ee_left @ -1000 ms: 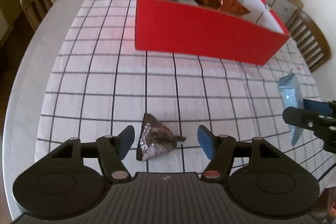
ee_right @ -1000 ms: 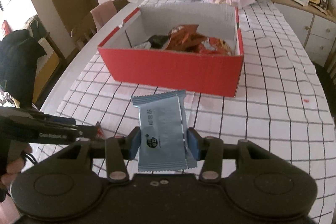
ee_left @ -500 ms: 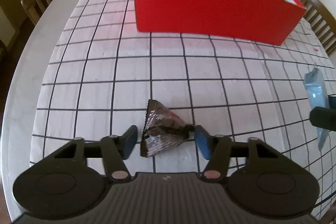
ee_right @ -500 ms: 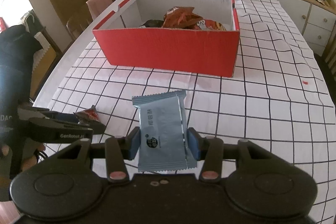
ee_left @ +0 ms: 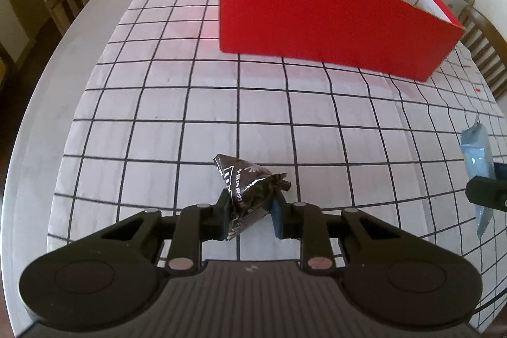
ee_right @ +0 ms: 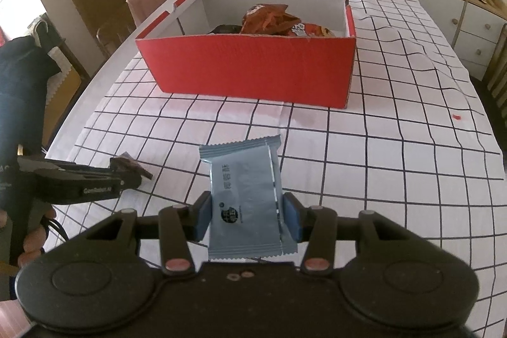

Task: Organize snacks
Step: 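Carry the dark wrapper and light-blue packet over the red box with both tools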

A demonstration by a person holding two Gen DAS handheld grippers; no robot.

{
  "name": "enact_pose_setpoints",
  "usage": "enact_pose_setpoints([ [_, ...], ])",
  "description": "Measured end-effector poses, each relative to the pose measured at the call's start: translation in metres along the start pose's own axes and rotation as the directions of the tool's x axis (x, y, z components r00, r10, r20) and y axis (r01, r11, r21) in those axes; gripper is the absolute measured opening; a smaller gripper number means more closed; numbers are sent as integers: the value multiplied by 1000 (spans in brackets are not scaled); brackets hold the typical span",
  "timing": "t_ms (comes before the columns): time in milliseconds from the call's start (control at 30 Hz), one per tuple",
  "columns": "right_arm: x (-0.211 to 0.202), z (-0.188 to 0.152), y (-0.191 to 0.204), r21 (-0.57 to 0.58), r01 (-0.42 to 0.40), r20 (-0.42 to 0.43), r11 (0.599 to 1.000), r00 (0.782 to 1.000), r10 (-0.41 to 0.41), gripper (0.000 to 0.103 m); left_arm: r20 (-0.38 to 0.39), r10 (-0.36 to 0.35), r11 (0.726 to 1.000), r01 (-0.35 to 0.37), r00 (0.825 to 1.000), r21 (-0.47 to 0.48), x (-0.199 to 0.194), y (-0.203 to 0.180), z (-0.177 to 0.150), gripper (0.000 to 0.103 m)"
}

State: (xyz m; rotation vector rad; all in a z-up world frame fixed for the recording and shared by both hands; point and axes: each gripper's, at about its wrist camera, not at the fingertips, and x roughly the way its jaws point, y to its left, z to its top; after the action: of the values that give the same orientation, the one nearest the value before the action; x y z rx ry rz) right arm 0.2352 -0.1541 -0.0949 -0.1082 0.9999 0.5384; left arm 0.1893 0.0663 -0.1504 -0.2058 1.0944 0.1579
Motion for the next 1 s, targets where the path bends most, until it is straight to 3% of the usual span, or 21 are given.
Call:
enact_pose_setpoints([
  [167, -10, 2, 2, -15, 15, 13, 1000, 1000, -15, 45, 44, -34, 999, 35, 998, -31, -23, 4, -2, 24],
  [433, -33, 16, 0, -8, 17, 77, 1000, 997, -16, 45, 141, -74, 997, 74, 987, -1, -73, -10, 9, 24],
  [667, -47, 42, -7, -11, 24, 151, 1000, 988, -22, 45, 233, -87, 995, 74, 969, 66, -103, -33, 39, 24],
  [1000, -41, 95, -27, -25, 60, 216, 998, 975, -54, 45, 295, -77, 990, 37, 952, 139, -103, -61, 98, 24],
])
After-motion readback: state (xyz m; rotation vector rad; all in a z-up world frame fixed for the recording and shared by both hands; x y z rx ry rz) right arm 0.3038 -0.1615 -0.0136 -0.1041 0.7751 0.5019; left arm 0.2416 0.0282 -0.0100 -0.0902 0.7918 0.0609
